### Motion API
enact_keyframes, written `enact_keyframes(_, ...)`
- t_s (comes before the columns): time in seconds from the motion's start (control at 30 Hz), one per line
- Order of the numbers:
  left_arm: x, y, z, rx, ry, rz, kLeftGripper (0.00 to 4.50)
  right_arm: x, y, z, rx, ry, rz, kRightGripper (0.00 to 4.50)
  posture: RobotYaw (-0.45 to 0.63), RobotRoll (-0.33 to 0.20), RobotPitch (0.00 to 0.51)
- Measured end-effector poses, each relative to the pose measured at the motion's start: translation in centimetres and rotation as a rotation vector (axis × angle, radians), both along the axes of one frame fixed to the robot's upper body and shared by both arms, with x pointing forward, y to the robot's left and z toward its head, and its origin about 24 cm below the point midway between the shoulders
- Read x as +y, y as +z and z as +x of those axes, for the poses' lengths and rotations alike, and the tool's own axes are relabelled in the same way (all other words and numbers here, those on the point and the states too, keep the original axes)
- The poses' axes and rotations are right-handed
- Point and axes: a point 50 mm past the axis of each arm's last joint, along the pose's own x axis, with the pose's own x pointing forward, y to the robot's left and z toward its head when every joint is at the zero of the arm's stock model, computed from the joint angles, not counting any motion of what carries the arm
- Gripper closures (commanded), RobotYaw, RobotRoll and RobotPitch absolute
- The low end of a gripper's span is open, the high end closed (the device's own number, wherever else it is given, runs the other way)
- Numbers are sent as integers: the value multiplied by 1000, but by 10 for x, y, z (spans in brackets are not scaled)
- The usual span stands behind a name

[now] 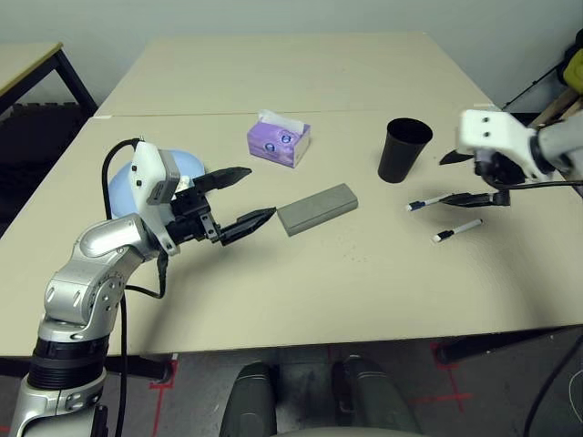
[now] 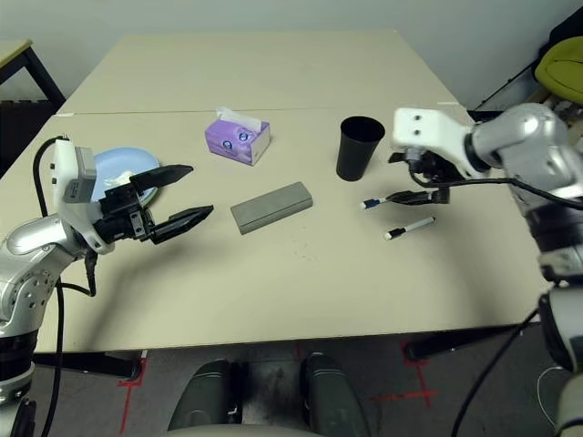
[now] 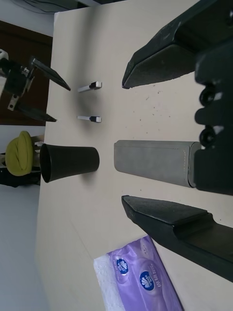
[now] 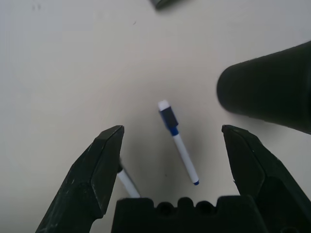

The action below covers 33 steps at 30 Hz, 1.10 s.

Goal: Organize and tidy the items on the table.

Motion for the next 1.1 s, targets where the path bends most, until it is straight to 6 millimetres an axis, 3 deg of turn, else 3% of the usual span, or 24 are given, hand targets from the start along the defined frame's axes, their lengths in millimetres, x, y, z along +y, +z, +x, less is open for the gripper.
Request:
enact_keyframes(0.67,-2,-1,-3,1,-8,4,26,9,-36,6,174,399,-535,0,82,0,98)
enact_keyframes(1.1,-3,-2,-2,11,-7,4,26,24,-49,10,150,467,-570,0,94,0,108)
